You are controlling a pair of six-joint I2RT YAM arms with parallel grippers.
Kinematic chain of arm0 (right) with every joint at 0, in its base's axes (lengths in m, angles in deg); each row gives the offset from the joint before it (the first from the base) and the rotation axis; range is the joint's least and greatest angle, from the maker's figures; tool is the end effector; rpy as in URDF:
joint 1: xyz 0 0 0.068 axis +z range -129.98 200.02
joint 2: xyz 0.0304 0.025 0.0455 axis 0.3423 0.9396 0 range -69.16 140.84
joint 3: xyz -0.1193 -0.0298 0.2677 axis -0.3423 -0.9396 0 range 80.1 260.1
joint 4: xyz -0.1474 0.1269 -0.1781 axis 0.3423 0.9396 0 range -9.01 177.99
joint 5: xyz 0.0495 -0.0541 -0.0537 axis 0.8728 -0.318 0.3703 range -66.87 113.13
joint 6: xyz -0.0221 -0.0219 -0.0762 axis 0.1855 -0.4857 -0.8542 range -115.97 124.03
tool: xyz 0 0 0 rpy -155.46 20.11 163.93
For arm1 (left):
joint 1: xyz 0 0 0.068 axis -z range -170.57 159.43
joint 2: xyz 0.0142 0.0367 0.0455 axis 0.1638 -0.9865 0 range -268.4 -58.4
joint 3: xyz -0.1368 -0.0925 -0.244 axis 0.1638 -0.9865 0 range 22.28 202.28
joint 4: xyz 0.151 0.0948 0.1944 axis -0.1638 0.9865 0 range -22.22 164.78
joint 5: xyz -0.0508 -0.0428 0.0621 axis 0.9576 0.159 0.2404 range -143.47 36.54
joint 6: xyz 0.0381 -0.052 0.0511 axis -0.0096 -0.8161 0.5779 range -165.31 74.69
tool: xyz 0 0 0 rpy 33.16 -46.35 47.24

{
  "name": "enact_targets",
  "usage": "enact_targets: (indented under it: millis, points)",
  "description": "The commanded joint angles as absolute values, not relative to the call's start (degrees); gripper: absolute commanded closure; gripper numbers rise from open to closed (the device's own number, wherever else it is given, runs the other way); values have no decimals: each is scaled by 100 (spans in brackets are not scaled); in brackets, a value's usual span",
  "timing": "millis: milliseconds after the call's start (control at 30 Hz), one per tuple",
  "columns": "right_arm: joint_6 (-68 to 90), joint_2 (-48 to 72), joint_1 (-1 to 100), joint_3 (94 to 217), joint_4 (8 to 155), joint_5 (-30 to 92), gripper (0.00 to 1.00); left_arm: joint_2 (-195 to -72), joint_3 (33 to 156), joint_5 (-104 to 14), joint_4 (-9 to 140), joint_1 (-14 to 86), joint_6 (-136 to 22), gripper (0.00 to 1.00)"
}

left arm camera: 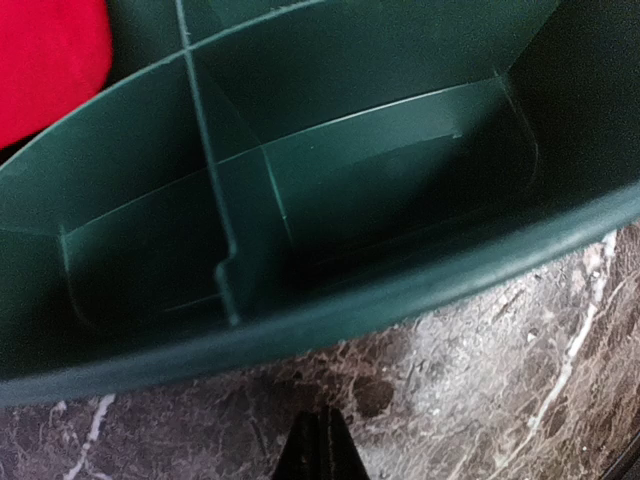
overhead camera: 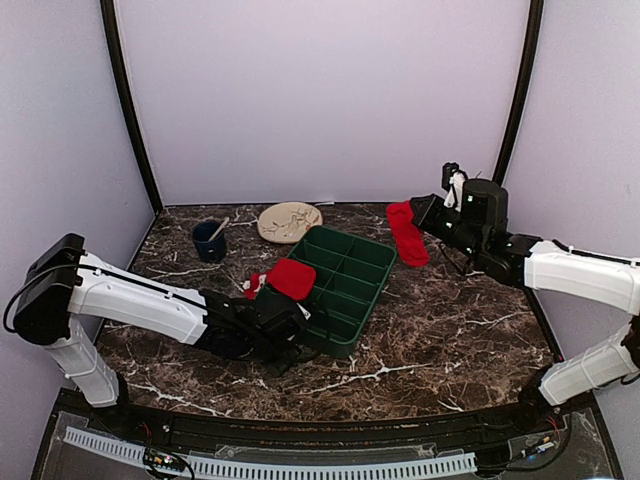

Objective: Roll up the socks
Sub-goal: Move the storage box to the center of the board.

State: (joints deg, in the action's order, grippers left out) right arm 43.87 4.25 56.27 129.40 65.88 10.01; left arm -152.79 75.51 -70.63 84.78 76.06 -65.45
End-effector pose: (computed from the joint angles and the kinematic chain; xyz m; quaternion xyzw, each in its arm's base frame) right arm 0.2762 0.1823 0.3193 0.0978 0.7527 0.3293 0.5617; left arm 0.1553 -0.3065 0.1605 0.3377 0.8898 -0.0821 0.2958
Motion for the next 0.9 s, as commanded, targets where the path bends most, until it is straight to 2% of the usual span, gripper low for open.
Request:
enact_targets:
  millis: [0,400,867]
  points:
    - [4302,381,5603,13139,6548,927,100,-15595,7703,-6969,7823,7416,-6115,100]
    - [4237,348,5540,13207,6633,889,100,-16303,8195,-6783,6777,6757,-5331,100]
    - [4162,377,5480,13188,6678,747,100,-17514,9577,-6104,6123,6229,-4870,100]
